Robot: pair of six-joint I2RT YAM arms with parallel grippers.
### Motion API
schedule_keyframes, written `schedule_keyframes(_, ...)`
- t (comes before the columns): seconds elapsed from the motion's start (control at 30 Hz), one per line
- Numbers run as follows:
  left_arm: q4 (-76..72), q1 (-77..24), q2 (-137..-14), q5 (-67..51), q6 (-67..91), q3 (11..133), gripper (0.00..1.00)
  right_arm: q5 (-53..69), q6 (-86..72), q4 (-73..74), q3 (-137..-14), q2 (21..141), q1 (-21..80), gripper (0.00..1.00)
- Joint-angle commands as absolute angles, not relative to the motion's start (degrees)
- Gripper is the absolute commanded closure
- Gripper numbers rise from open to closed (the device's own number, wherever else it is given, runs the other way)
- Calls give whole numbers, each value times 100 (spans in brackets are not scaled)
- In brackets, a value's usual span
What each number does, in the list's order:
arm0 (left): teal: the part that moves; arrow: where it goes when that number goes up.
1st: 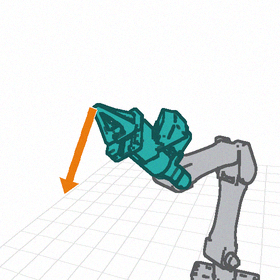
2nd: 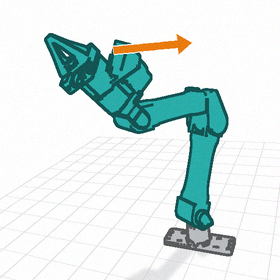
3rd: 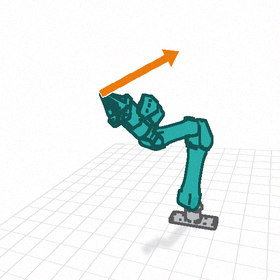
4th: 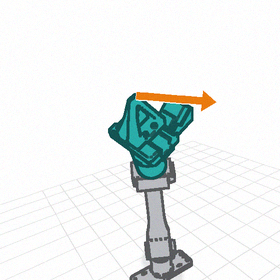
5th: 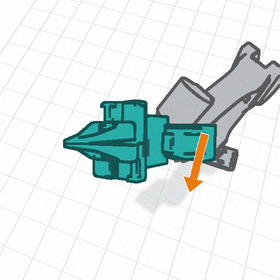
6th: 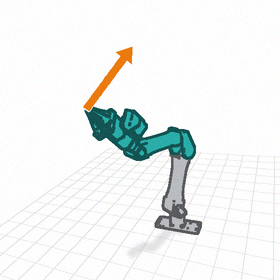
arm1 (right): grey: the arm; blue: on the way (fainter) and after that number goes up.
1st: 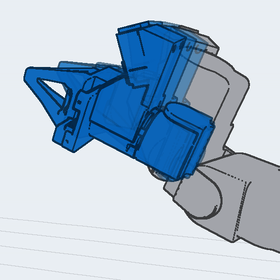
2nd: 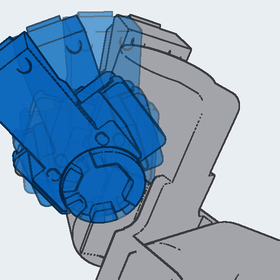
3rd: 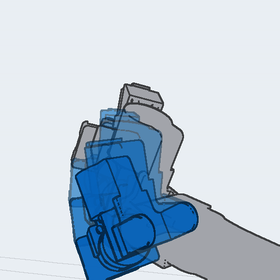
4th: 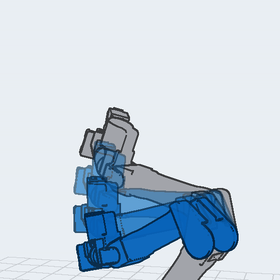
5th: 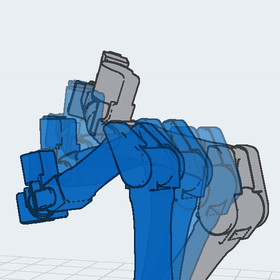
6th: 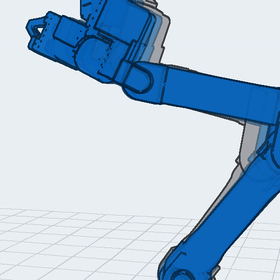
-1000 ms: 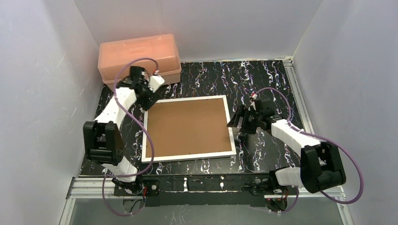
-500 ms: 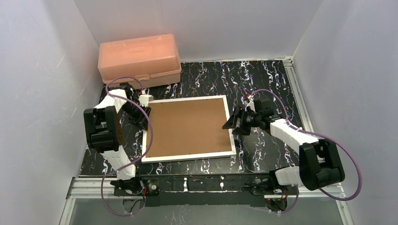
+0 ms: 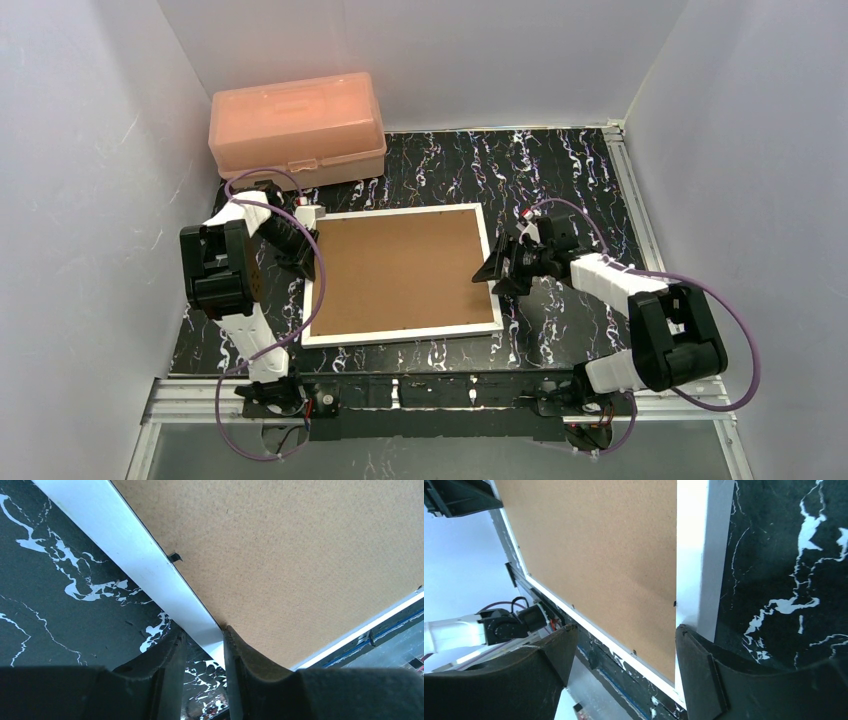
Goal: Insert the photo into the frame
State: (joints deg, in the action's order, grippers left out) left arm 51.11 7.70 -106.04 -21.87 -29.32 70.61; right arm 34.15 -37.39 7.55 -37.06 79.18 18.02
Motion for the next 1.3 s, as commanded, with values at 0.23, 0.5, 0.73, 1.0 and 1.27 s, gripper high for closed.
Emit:
schedule_keyframes(0.23,4804,800,-10738,-2095,-3102,6926,94,3341,-3507,540,-3905,8288,1777,21)
schedule_keyframes(0.5,4755,800,-10733,-2066,-3111,6925,99,3374,-3527,365,-3897,8448,1748,22)
schedule_keyframes(0.73,4755,800,-10784,-2093,-3111,6938,100,3447,-3599,173,-3816,8542,1746,22)
schedule_keyframes(1.0,4720,795,-10890,-2115,-3159,6930,100,3448,-3670,113,-3724,8626,1906,23)
schedule_keyframes(1.27,4707,791,-10934,-2206,-3185,6913,100,3278,-3794,50,-3710,8747,2213,23)
